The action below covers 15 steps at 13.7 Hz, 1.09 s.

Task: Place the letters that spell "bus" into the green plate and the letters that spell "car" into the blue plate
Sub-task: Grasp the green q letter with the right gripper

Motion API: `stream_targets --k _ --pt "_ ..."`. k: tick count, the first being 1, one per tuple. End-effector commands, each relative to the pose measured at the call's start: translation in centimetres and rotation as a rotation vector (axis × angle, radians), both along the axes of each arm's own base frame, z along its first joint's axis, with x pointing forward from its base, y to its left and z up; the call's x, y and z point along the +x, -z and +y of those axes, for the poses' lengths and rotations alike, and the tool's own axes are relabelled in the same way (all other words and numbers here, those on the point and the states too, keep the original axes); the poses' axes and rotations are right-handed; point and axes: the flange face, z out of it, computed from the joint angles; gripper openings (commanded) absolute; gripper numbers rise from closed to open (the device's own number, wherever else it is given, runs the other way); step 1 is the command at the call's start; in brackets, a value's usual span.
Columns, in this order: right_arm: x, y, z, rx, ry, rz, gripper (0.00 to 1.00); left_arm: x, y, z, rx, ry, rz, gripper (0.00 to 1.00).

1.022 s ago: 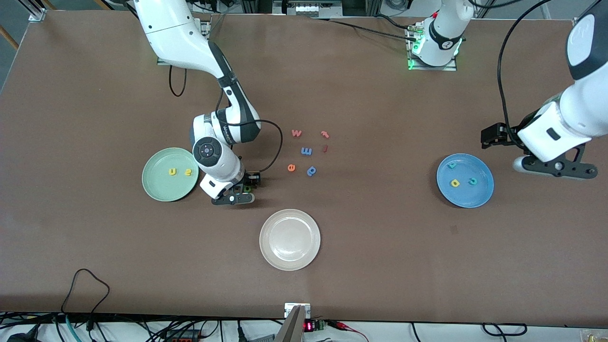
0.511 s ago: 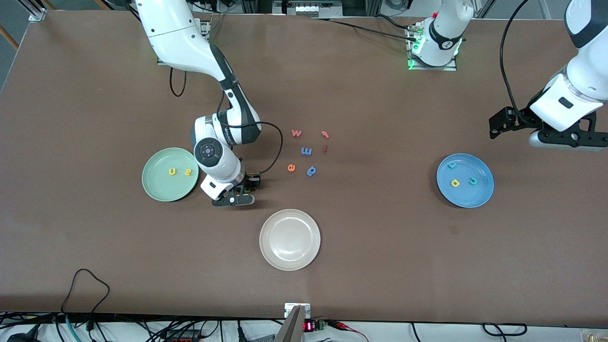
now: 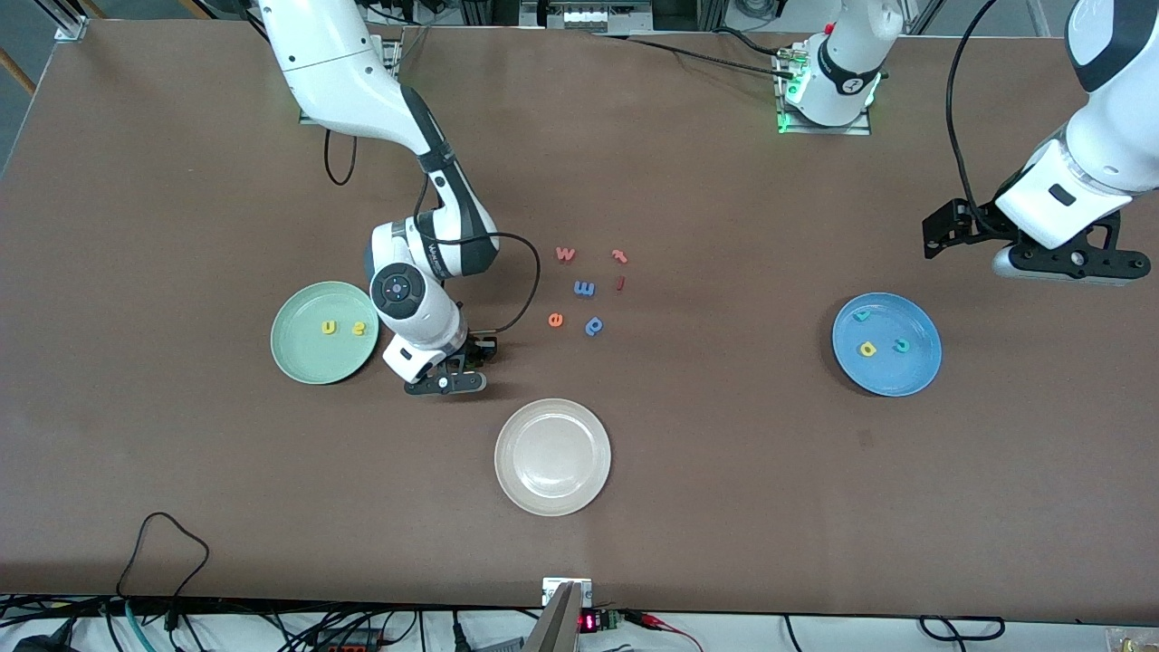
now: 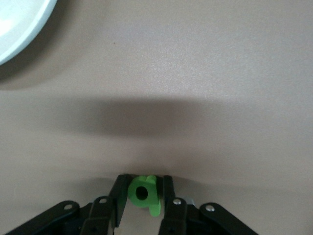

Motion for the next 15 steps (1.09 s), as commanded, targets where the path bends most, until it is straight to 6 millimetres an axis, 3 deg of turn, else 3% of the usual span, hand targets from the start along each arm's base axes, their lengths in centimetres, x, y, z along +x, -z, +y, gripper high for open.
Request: stream_targets --k 1,6,7,10,12,15 --pt "0.3 0.3 0.4 0.002 -0.005 -0.006 0.26 -0.6 -0.4 -0.5 -0.014 0.007 0.006 1.0" --pt "-0.2 -0.2 1.2 0.002 -0.028 0.005 0.19 -0.2 0.1 -0.5 -0.014 0.005 0.003 1.0" --pt "-0.1 -1.4 0.8 0.002 -0.024 0.029 0.19 -0.2 0.0 -0.6 -0.013 0.009 -0.002 1.0" --pt "0.7 -6.4 -3.2 -0.043 -0.005 0.12 0.19 -0.3 -0.1 -0.1 -0.014 0.004 0.004 1.0" --pt "0.7 -8.5 -6.5 -0.089 -0.008 0.207 0.19 -0.5 -0.3 -0.1 -0.014 0.004 0.007 1.0" --pt "0.8 -9.1 -11.5 -0.13 -0.027 0.283 0.19 -0.7 -0.4 -0.2 -0.013 0.005 0.013 1.0"
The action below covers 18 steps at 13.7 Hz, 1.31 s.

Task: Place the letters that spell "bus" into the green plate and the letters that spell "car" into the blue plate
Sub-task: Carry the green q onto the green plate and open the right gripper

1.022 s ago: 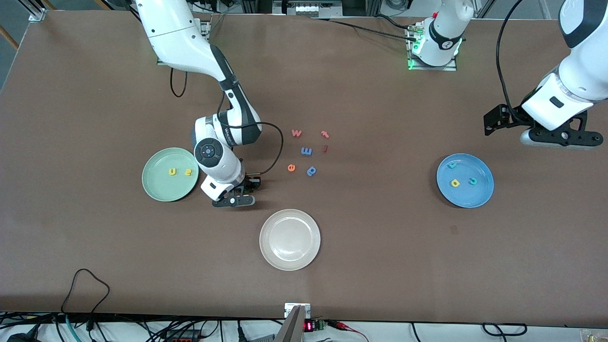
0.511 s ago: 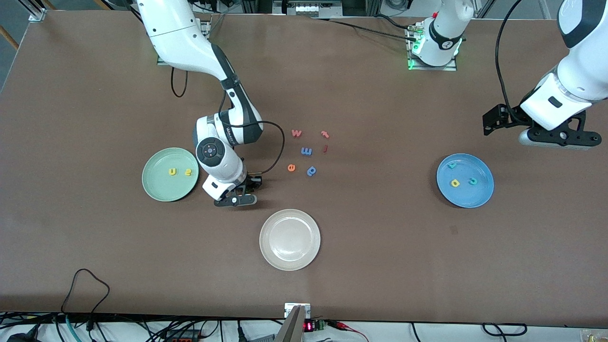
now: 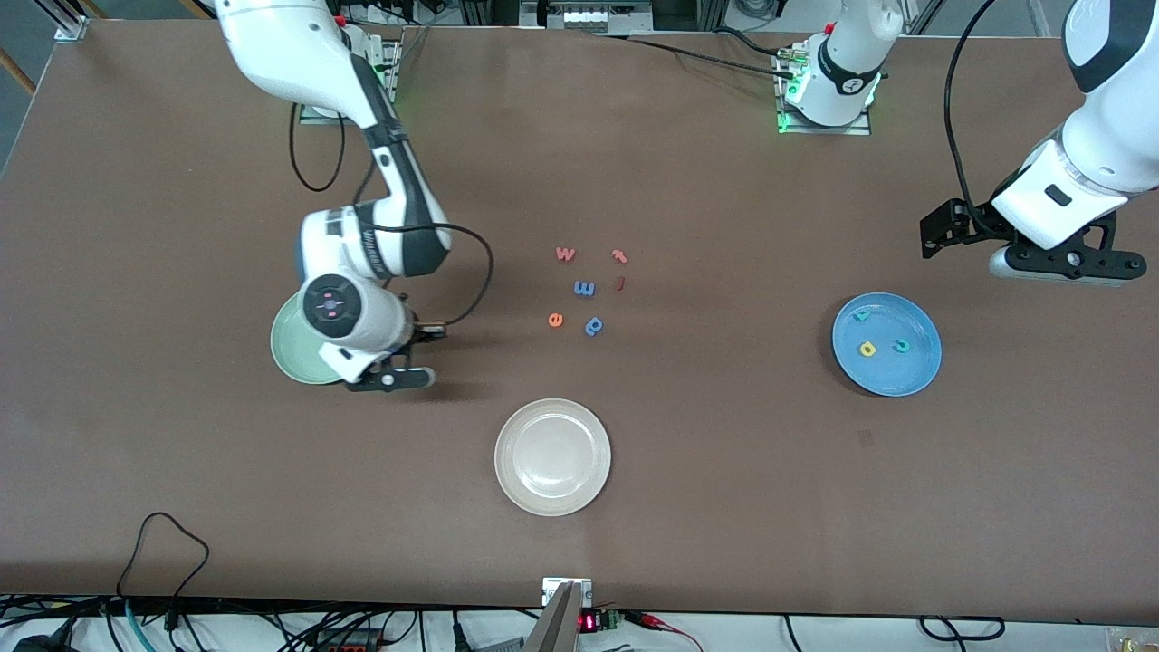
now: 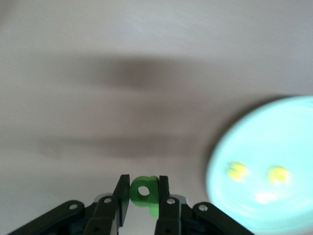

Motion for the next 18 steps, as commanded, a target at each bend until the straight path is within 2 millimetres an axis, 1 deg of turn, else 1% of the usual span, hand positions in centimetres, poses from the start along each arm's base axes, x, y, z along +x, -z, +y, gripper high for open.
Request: stream_targets --k 1,2,3,4,6,7,9,10,11,13,14,18 --pt "-1.0 0.5 -4.4 -0.018 -0.051 0.058 0.19 -0.8 -0.5 -0.1 -0.013 0.003 0.017 1.0" --pt "-1.4 1.1 -6.0 -0.022 -0.067 0.072 0.19 -0.8 -0.5 0.0 -0.013 0.001 0.022 1.0" --pt "-1.7 1.5 -7.2 -0.023 -0.083 0.075 0.19 -0.8 -0.5 0.1 -0.013 0.0 0.022 1.0" --pt "-1.9 1.6 -8.9 -0.019 -0.095 0.07 0.19 -0.8 -0.5 0.1 -0.013 0.0 0.022 1.0" --pt "-1.8 1.8 -12.1 -0.008 -0.147 0.054 0.19 -0.8 -0.5 -0.2 -0.013 0.003 0.019 1.0" --pt "-1.8 2.2 -13.4 -0.011 -0.164 0.053 0.19 -0.8 -0.5 -0.2 -0.013 0.003 0.018 1.0" --pt "-2.6 4.0 -14.8 -0.021 -0.183 0.013 0.19 -0.7 -0.5 0.0 -0.013 0.0 0.014 1.0" --pt "-3.0 4.7 -15.9 -0.029 -0.202 -0.014 0.19 -0.6 -0.6 0.0 -0.012 0.0 0.013 1.0" --pt "-3.0 5.0 -16.8 -0.032 -0.217 -0.03 0.19 -0.6 -0.6 0.0 -0.014 0.0 0.011 1.0" --pt "-2.9 5.2 -19.2 -0.022 -0.238 -0.028 0.2 -0.6 -0.8 0.2 -0.013 -0.003 0.016 1.0" --pt "-2.8 5.3 -19.9 -0.021 -0.24 -0.03 0.19 -0.7 -0.7 0.3 -0.013 -0.003 0.02 1.0" --pt "-2.9 6.6 -20.0 -0.031 -0.221 -0.041 0.2 -0.9 -0.9 0.3 -0.012 -0.004 0.031 1.0"
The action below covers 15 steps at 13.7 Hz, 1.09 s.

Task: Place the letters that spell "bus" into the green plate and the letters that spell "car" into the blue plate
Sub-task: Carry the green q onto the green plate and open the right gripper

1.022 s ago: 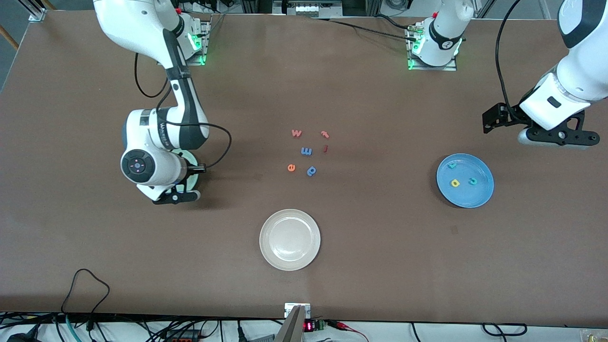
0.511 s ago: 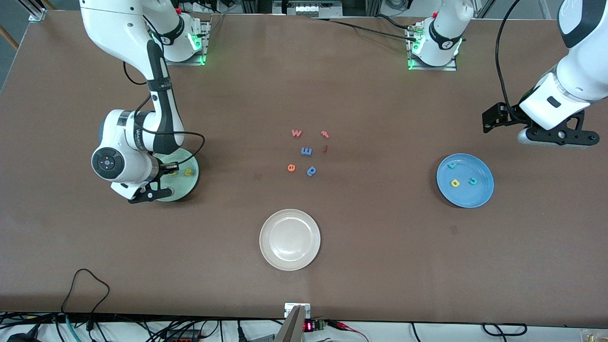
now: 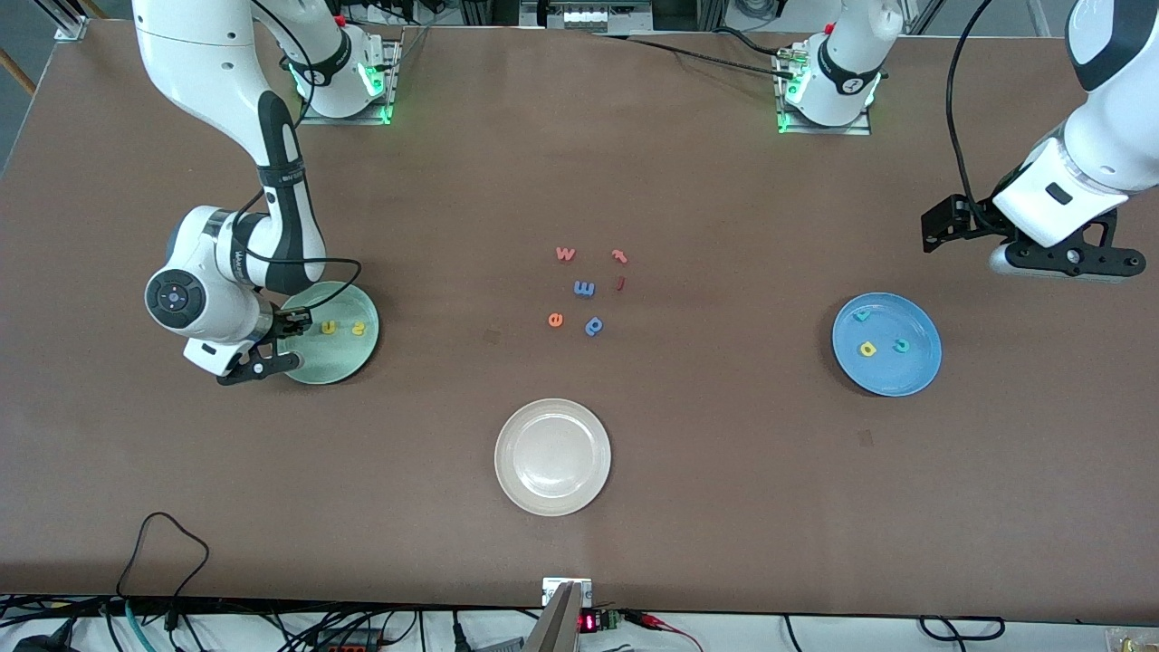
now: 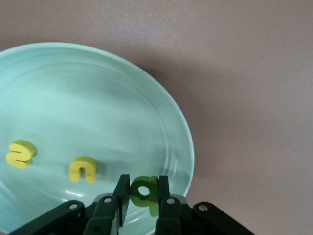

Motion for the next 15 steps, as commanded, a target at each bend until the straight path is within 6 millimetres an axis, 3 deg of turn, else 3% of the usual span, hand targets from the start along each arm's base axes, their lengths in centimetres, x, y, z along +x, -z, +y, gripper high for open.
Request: stream_targets --k 1,5,7,8,9,12,14,15 --pt "-0.5 0.5 0.7 0.016 0.007 -0.012 0.2 -0.7 -0.8 0.0 -0.013 0.001 0.017 1.0" --pt "-0.3 0.6 0.6 0.021 0.018 -0.017 0.2 -1.0 -0.7 -0.1 -0.011 0.003 0.039 1.0" --pt "-0.1 0.9 0.9 0.034 0.036 -0.025 0.32 -1.0 -0.7 0.2 -0.012 0.0 0.039 1.0" --pt "0.2 0.9 1.2 0.045 0.051 -0.034 0.71 -1.0 -0.7 0.2 -0.012 0.0 0.039 1.0" --pt "0.7 0.4 1.5 0.062 0.079 -0.046 1.0 -0.9 -0.8 0.1 -0.012 0.0 0.036 1.0" --pt "2.4 -2.6 5.2 0.078 0.17 -0.066 1.0 -0.5 -1.1 -0.5 -0.013 0.011 0.022 1.0" --pt "3.5 -6.8 7.4 0.099 0.241 -0.034 1.0 -0.6 -1.1 -0.6 -0.014 0.012 0.027 1.0" --pt "4.3 -9.9 8.6 0.103 0.274 -0.011 1.0 -0.7 -1.1 -0.8 -0.013 0.015 0.034 1.0"
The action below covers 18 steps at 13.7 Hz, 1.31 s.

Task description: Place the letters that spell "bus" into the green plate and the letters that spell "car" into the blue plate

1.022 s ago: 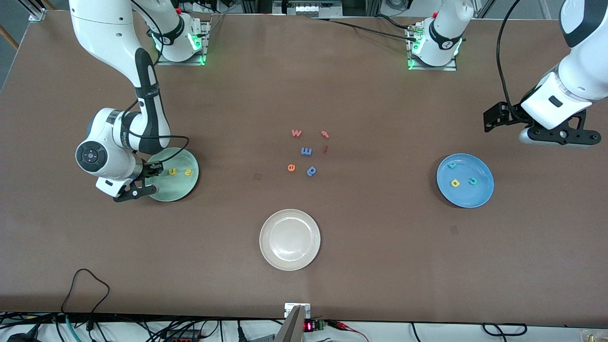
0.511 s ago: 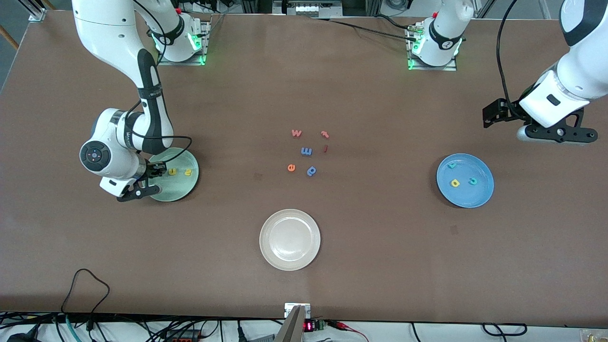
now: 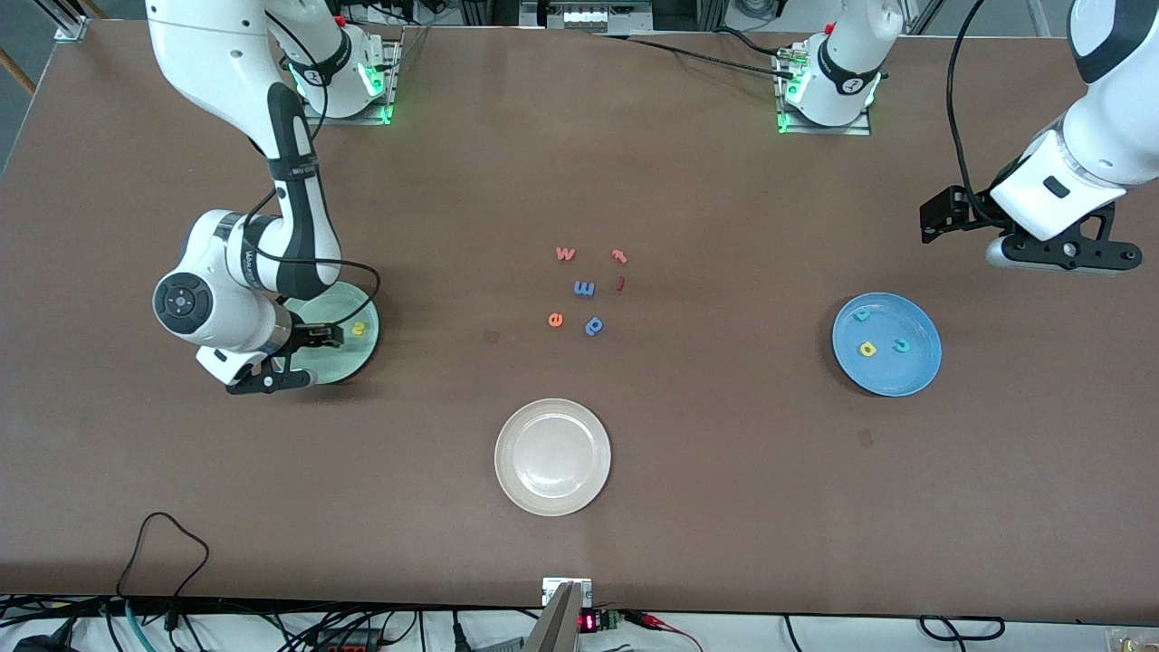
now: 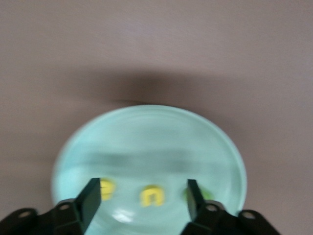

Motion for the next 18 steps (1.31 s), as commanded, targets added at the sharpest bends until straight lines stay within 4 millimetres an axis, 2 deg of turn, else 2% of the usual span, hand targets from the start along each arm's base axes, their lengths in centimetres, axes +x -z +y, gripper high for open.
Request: stream_targets --k 1,3,5,6,7,8,9,11,12,15,17,18 --pt "2.0 -8.0 2.4 0.017 0.091 0.045 1.0 -0.3 -0.6 -0.5 -0.017 0.009 0.015 1.0" --pt "2.8 -13.3 3.8 -0.041 0.123 0.069 1.0 -0.4 -0.7 -0.5 -0.015 0.009 0.013 1.0" --pt "2.9 -17.3 4.6 -0.093 0.111 0.075 1.0 -0.5 -0.9 -1.0 -0.014 0.018 0.011 1.0" --pt "3.0 -19.5 4.2 -0.111 0.109 0.064 1.0 -0.6 -0.9 -1.1 -0.015 0.02 0.012 1.0" --pt "2.9 -22.4 3.3 -0.115 0.116 0.028 1.0 -0.5 -0.8 -1.1 -0.014 0.02 0.011 1.0" --pt "2.9 -24.8 1.9 -0.118 0.127 -0.009 1.0 -0.5 -0.9 -1.2 -0.015 0.021 0.01 1.0" --pt "2.6 -28.1 -0.9 -0.085 0.161 -0.054 1.0 -0.5 -0.8 -1.3 -0.014 0.023 0.011 1.0" --pt "1.3 -33.0 -5.9 0.004 0.209 -0.106 1.0 -0.3 -0.7 -1.0 -0.016 0.015 0.005 1.0" --pt "0.1 -34.9 -9.2 0.058 0.236 -0.103 1.0 -0.3 -0.6 -0.9 -0.016 0.014 0.008 1.0" --pt "-2.6 -37.9 -17.1 0.079 0.248 -0.129 1.0 -0.2 -0.7 -0.2 -0.016 0.0 0.002 1.0" --pt "-3.9 -37.8 -18.6 0.05 0.227 -0.129 1.0 -0.1 -0.7 -0.2 -0.015 0.002 0.002 1.0" --pt "-4.7 -37.6 -18.1 0.028 0.217 -0.148 1.0 0.0 -1.0 -0.3 -0.008 0.004 -0.008 1.0"
